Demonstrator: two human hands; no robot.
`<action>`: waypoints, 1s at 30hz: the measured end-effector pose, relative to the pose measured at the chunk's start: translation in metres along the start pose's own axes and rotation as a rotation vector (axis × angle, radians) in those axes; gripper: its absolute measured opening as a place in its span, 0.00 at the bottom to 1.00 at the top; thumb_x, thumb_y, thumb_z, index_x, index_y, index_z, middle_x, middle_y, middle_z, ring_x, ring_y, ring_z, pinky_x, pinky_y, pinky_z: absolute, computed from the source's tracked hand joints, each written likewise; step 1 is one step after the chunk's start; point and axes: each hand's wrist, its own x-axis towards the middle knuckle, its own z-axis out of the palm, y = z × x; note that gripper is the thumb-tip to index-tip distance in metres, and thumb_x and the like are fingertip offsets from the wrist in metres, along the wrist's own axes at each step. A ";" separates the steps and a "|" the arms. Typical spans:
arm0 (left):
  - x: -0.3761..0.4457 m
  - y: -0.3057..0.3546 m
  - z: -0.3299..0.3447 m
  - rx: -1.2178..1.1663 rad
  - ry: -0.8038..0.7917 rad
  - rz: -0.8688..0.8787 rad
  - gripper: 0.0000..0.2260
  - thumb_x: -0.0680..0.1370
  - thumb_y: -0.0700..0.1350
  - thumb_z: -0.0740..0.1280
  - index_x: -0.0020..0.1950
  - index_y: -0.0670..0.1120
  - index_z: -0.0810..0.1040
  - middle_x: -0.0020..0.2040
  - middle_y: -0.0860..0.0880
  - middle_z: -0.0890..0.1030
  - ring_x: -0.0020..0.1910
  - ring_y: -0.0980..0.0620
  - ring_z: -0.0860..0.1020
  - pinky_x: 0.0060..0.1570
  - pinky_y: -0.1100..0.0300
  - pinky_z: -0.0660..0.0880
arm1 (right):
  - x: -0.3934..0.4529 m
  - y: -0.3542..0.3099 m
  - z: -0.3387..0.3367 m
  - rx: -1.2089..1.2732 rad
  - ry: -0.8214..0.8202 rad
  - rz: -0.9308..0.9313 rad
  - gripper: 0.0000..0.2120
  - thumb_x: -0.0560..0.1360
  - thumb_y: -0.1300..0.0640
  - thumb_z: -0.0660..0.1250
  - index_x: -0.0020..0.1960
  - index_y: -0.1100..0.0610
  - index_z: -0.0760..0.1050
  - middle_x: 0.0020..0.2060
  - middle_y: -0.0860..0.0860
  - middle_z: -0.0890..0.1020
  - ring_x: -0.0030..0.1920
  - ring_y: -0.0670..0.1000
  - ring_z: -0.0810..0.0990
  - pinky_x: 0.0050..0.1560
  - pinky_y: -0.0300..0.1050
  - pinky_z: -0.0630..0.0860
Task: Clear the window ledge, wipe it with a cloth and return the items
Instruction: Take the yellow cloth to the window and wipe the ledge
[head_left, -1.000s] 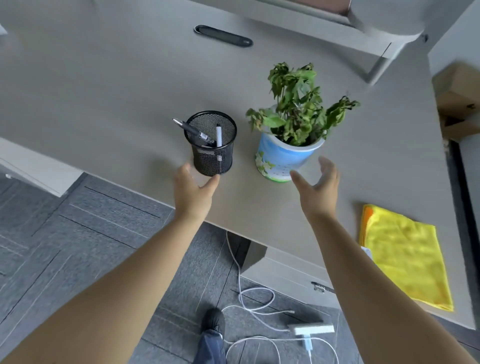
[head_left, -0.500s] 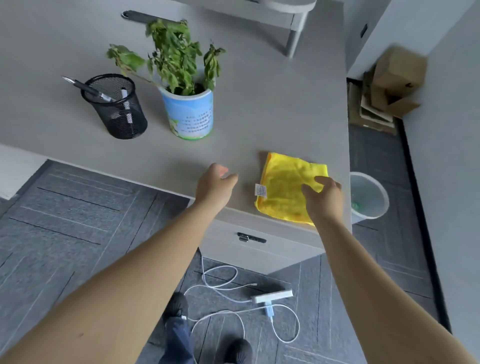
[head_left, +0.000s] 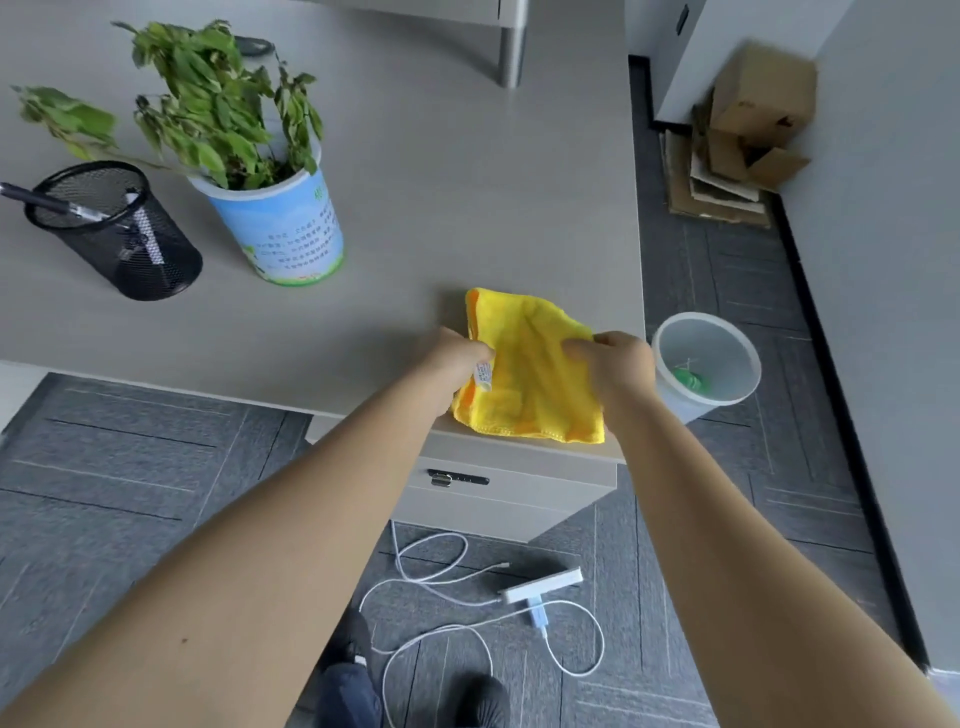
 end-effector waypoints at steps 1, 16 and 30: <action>-0.002 0.002 0.000 -0.002 -0.009 0.009 0.06 0.72 0.39 0.65 0.35 0.40 0.73 0.35 0.41 0.75 0.36 0.45 0.72 0.33 0.61 0.67 | -0.003 -0.001 -0.002 0.020 0.000 -0.030 0.17 0.69 0.62 0.67 0.53 0.73 0.73 0.34 0.60 0.70 0.37 0.52 0.66 0.35 0.44 0.61; -0.110 0.037 0.075 -0.007 -0.581 0.355 0.03 0.73 0.38 0.64 0.43 0.46 0.74 0.39 0.48 0.75 0.38 0.48 0.74 0.38 0.58 0.70 | -0.138 0.044 -0.132 0.310 0.597 -0.087 0.13 0.74 0.63 0.61 0.58 0.59 0.68 0.44 0.48 0.72 0.44 0.47 0.72 0.39 0.39 0.68; -0.363 -0.014 0.313 0.172 -1.035 0.558 0.05 0.75 0.38 0.61 0.44 0.47 0.73 0.38 0.51 0.74 0.41 0.50 0.74 0.42 0.57 0.72 | -0.319 0.225 -0.357 0.518 1.126 0.037 0.18 0.74 0.66 0.60 0.62 0.57 0.67 0.48 0.51 0.76 0.47 0.51 0.75 0.46 0.44 0.72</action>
